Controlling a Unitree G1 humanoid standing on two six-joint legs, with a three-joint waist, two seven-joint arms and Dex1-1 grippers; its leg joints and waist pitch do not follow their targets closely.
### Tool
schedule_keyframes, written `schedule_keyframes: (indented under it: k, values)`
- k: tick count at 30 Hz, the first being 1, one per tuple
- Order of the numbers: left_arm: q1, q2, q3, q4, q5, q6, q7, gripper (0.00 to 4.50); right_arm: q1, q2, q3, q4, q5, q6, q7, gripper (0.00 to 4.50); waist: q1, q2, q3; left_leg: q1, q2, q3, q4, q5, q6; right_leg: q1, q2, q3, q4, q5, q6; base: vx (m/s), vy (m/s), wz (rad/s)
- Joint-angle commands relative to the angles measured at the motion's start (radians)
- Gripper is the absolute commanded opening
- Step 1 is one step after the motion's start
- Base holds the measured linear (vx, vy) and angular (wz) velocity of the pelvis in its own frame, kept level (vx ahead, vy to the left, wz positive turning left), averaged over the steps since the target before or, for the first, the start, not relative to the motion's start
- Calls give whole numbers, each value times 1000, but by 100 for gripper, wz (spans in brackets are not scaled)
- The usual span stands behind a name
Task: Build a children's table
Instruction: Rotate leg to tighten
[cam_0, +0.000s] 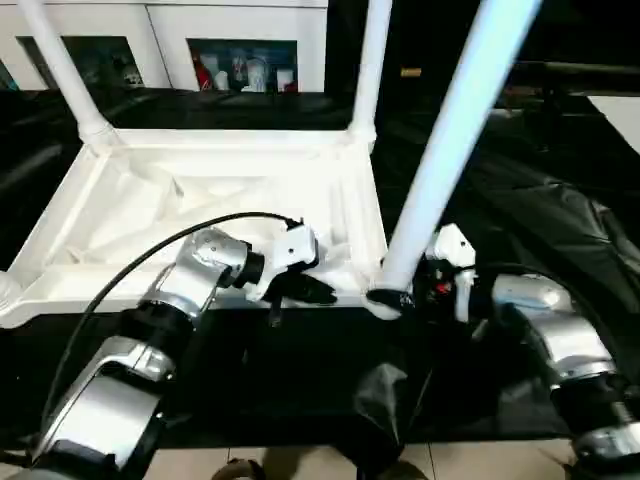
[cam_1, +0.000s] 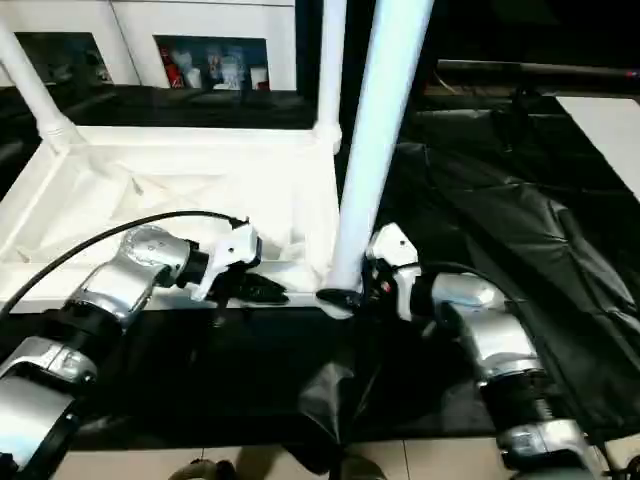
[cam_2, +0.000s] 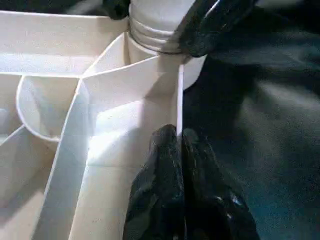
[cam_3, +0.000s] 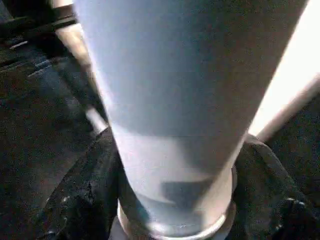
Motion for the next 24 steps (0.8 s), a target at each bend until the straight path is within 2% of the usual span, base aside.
schedule_keyframes:
  k: [1, 3, 4, 6, 7, 8, 10, 13, 15, 16, 18, 19, 21, 23, 24]
  values:
    - [-11, -35, 10, 63, 27, 37, 130, 0, 8, 31, 3, 68, -70, 19, -141, 267, -10, -7, -59, 17, 29, -15, -68, -264, 21, 36, -59, 29, -80, -404, -201, 0, 0, 0]
    - [-39, -77, 21, 112, 39, 71, 240, 0, -4, 101, -41, 97, -68, 55, -300, 267, -12, -4, -59, 14, 28, -18, -71, -268, 13, 36, -59, 28, -78, -394, -196, 0, 0, 0]
    - [-55, -103, 24, 137, 48, 93, 302, 0, -13, 146, -70, 111, -70, 73, -411, 267, -16, -2, -59, 17, 28, -18, -72, -276, 5, 32, -58, 29, -80, -391, -195, 0, 0, 0]
    - [-69, -125, 24, 160, 57, 108, 351, 0, -22, 185, -92, 126, -75, 81, -509, 266, -20, -1, -59, 18, 26, -19, -73, -293, -3, 31, -57, 28, -81, -400, -192, 0, 0, 0]
    - [-75, -133, 21, 168, 61, 112, 367, 0, -28, 201, -101, 135, -82, 75, -557, 266, -21, -2, -58, 22, 26, -17, -72, -300, -2, 27, -58, 30, -85, -401, -190, 0, 0, 0]
    - [-90, -155, 22, 194, 72, 116, 419, 0, -44, 245, -129, 159, -86, 56, -658, 266, -25, -2, -59, 16, 24, -19, -73, -303, -1, 31, -58, 29, -84, -399, -188, 0, 0, 0]
    - [-103, -171, 18, 216, 82, 105, 444, 0, -61, 283, -129, 173, -92, 37, -700, 266, -25, 2, -60, 18, 24, -18, -73, -302, 0, 29, -58, 30, -85, -384, -185, 0, 0, 0]
    - [-108, -176, 15, 225, 86, 85, 436, 0, -71, 297, -89, 170, -102, 15, -647, 266, -25, 0, -61, 13, 23, -17, -73, -292, 12, 35, -57, 30, -80, -332, -190, 0, 0, 0]
    - [-111, -174, 12, 225, 89, 75, 430, 0, -71, 303, -85, 161, -96, 2, -622, 266, -25, 0, -61, 12, 24, -17, -73, -287, 19, 36, -58, 30, -80, -313, -197, 0, 0, 0]
    - [-115, -171, 13, 222, 88, 73, 417, 0, -67, 308, -84, 134, -82, -11, -581, 322, -25, 2, -61, 12, 24, -16, -73, -289, 22, 37, -58, 30, -80, -312, -201, 0, 0, 0]
    - [-114, -160, 12, 211, 87, 70, 397, 0, -61, 294, -84, 104, -70, -27, -546, 322, -24, 1, -60, 11, 24, -17, -74, -289, 26, 39, -59, 30, -81, -325, -199, 0, 0, 0]
    - [-114, -156, 10, 207, 87, 69, 390, 0, -60, 287, -84, 96, -65, -33, -536, 345, -23, 0, -59, 11, 25, -16, -74, -294, 30, 38, -59, 30, -82, -331, -197, 0, 0, 0]
    - [-105, -138, 4, 187, 85, 67, 353, 0, -66, 246, -91, 80, -57, -36, -495, 354, -26, 0, -60, 5, 26, -21, -77, -285, 30, 44, -60, 28, -80, -333, -195, 0, 0, 0]
    - [-87, -116, -9, 159, 86, 24, 299, 0, -68, 191, -91, 45, -28, -8, -401, 381, -30, -1, -61, 5, 26, -18, -74, -269, 42, 44, -59, 28, -78, -303, -208, 0, 0, 0]
    - [-82, -111, -10, 152, 84, 21, 286, 0, -66, 168, -81, 32, -23, 4, -357, 381, -32, -3, -62, 1, 25, -17, -69, -250, 53, 49, -60, 30, -74, -281, -215, 0, 0, 0]
